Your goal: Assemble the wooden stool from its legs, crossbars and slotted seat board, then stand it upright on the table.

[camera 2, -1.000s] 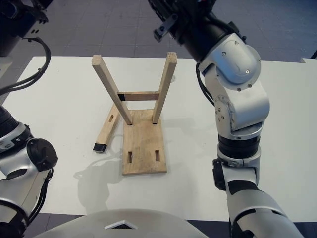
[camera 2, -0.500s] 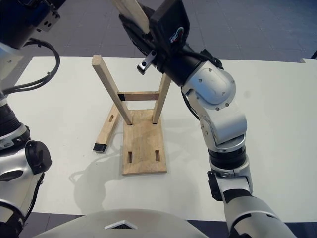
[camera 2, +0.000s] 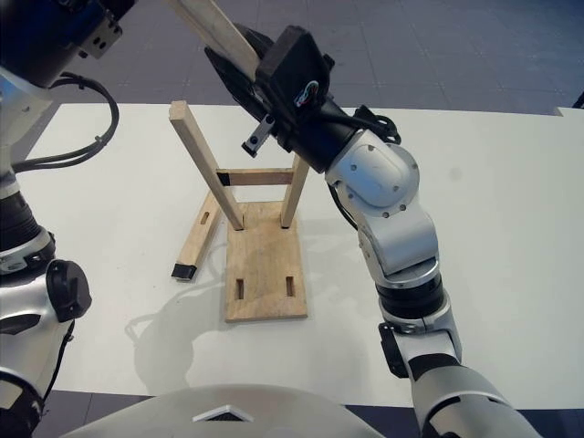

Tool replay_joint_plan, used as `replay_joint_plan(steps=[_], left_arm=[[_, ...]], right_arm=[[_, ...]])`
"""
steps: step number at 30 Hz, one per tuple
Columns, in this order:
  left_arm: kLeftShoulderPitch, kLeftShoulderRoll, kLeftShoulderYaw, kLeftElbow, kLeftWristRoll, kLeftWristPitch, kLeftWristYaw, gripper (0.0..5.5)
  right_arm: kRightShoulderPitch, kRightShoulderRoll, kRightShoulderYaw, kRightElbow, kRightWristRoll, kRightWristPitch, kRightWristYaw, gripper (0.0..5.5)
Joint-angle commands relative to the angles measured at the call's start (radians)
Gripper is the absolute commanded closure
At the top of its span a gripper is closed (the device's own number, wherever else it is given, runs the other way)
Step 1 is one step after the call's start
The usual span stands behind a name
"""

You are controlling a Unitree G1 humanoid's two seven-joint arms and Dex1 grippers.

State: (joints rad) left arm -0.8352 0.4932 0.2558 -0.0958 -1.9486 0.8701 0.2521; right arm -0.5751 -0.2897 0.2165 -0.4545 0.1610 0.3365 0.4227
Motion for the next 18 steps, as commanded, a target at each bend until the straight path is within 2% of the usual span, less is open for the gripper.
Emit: replay_joint_plan(steps=[1, 6, 13, 14, 18], left_arm=[[0.007, -0.01, -0.01, -0.012, -0.022, -0.005, 0.028, 2.19], [0.003, -0.024, -0.004, -0.008, -0.023, -0.003, 0.032, 3.02], [-0.001, -0.046, 0.007, -0.01, -0.022, -0.027, 0.043, 3.04], [-0.002, -0.049, 0.009, -0.01, -0.022, -0.027, 0.043, 3.04], [-0.001, -0.06, 0.015, -0.016, -0.023, -0.025, 0.048, 3.23]], right_arm=[[0.0, 0.005, -0.009, -0.001, -0.005, -0.016, 0.009, 4.48], [0.004, 0.006, -0.006, 0.002, -0.012, -0.023, 0.007, 4.48], [0.012, -0.005, 0.001, 0.017, -0.029, -0.042, 0.015, 4.48], [0.016, -0.011, 0.007, 0.018, -0.035, -0.049, 0.022, 4.1], [0.028, -0.016, 0.014, 0.027, -0.057, -0.065, 0.038, 3.27]])
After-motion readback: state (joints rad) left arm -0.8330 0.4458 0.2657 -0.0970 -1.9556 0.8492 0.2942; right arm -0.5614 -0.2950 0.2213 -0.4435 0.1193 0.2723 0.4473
